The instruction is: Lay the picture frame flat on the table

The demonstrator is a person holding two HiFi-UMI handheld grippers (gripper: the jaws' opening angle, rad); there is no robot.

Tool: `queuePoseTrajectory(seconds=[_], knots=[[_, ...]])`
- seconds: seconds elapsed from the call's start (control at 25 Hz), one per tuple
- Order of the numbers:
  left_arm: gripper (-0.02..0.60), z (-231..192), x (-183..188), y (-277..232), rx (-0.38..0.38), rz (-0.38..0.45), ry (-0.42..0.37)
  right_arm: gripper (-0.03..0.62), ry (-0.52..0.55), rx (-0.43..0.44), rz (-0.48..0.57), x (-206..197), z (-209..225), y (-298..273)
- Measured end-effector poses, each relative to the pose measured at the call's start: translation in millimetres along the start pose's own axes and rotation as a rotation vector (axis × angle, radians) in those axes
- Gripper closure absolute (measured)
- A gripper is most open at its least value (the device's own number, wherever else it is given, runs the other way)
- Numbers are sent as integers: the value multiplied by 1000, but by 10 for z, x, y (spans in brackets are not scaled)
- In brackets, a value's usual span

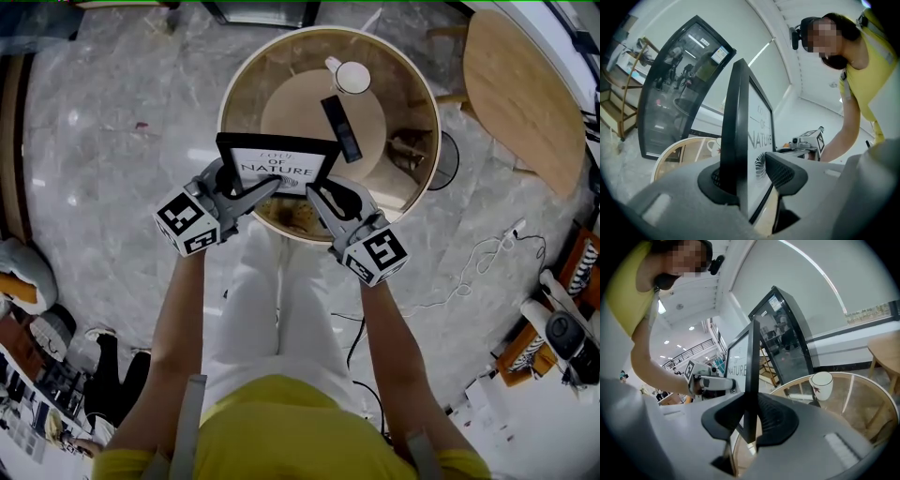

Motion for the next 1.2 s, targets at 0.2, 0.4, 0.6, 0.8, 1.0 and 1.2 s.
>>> queuePoseTrajectory(seconds=[0.2,0.4,0.6,0.8,1.0,1.2], knots=[[383,-47,-93,-15,58,-25,34,517,-23,1,-11,-74,86,-55],[342,-81,-215,14,111,-56,46,521,-39,3,-19,-160,96,-75],[324,-85,-264,19,140,-71,50,522,-57,6,-23,-209,111,-50],[296,-70,-307,-10,195,-73,88,522,-81,8,-11,-224,152,-30],[300,-107,-382,32,247,-67,178,522,-118,-22,-19,-323,231,-16],[364,-123,-433,75,271,-75,202,522,-156,-43,-19,-430,294,-7]])
Point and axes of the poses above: the fingertips, and each gripper's own axes: y backward along the fingers, z to its right, x out of its top, the point moved 10 cm from there along y, backward along the fingers, and after that the axes turned 9 degrees about -y, right-handed, at the moved point
